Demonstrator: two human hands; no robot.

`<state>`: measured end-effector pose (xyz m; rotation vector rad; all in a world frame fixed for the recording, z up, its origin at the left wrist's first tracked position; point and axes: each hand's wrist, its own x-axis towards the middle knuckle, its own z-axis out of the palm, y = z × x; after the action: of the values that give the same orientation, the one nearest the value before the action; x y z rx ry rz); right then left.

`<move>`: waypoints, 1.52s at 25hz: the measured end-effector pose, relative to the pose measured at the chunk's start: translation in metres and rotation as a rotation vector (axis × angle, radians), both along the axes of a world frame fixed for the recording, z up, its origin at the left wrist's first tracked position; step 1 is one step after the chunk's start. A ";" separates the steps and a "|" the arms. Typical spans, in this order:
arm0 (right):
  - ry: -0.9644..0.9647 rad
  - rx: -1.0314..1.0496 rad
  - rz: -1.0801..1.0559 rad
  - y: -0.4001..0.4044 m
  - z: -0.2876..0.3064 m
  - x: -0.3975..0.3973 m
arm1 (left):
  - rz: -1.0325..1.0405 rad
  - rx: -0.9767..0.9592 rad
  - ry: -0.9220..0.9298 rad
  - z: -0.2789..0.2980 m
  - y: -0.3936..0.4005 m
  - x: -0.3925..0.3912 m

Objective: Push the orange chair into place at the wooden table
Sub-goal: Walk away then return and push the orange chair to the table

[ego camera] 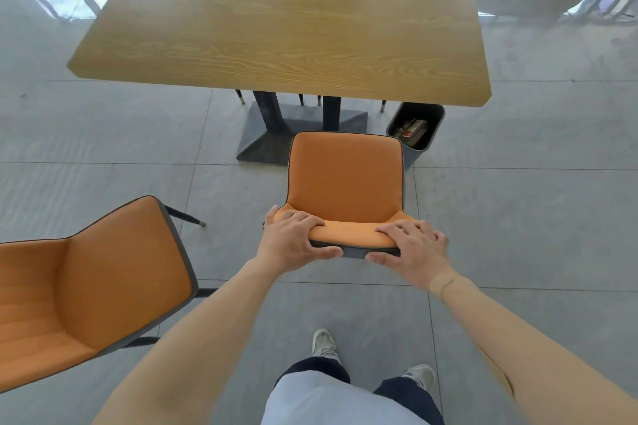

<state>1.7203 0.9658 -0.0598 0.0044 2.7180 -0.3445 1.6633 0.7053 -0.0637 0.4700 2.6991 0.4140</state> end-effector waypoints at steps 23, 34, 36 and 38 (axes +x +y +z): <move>0.043 -0.007 -0.045 0.005 -0.011 -0.068 | -0.058 0.007 0.014 -0.008 0.003 -0.078; 0.021 0.106 0.002 -0.043 0.032 -0.039 | 0.315 -0.045 -0.006 0.024 0.004 0.015; 0.119 0.048 0.058 -0.053 0.039 -0.019 | 0.363 -0.008 -0.057 0.034 -0.008 0.036; 0.130 -0.004 0.116 -0.058 0.044 -0.003 | 0.459 0.038 -0.125 0.041 -0.021 0.060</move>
<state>1.7174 0.9079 -0.0162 -0.1820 2.8299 -0.3270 1.7235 0.6839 -0.0228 -0.1711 2.6646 0.5950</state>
